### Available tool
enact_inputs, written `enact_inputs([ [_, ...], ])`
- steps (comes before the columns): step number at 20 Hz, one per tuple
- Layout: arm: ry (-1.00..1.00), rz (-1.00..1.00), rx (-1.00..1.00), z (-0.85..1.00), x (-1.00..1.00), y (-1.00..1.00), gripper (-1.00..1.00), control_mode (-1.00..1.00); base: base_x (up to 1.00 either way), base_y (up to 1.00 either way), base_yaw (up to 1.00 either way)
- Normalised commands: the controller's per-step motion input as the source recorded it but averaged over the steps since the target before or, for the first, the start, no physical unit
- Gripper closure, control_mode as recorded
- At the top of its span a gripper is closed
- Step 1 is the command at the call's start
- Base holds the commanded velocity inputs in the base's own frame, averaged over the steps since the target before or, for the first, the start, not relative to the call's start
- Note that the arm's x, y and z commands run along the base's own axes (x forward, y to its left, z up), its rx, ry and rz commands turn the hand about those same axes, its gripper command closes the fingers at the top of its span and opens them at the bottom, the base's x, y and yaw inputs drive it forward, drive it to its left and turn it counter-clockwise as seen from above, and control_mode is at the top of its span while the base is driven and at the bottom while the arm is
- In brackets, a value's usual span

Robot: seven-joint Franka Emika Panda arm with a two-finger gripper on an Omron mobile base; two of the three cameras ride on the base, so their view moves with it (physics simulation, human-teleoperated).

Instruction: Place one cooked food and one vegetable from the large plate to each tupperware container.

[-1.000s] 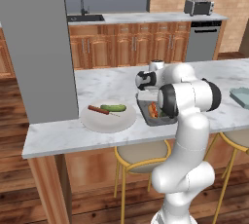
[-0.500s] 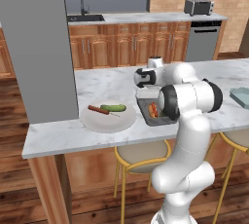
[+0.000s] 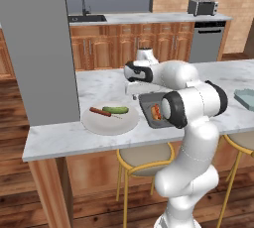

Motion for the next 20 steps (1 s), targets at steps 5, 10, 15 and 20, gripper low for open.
enact_inputs([
  [5, 0.04, 0.31, -0.03, 0.11, 0.26, 0.61, -1.0, -1.0, 0.0, 0.0, 0.0],
  [10, 0.0, 0.37, 0.0, -0.17, 0.5, 0.36, -1.0, -1.0, 0.0, 0.0, 0.0],
  [15, 0.0, 0.35, -0.05, -0.43, 0.36, 0.12, -1.0, -1.0, 0.0, 0.0, 0.0],
  [20, 0.0, 0.31, 0.0, -0.41, 0.11, 0.01, -1.0, -1.0, 0.0, 0.0, 0.0],
])
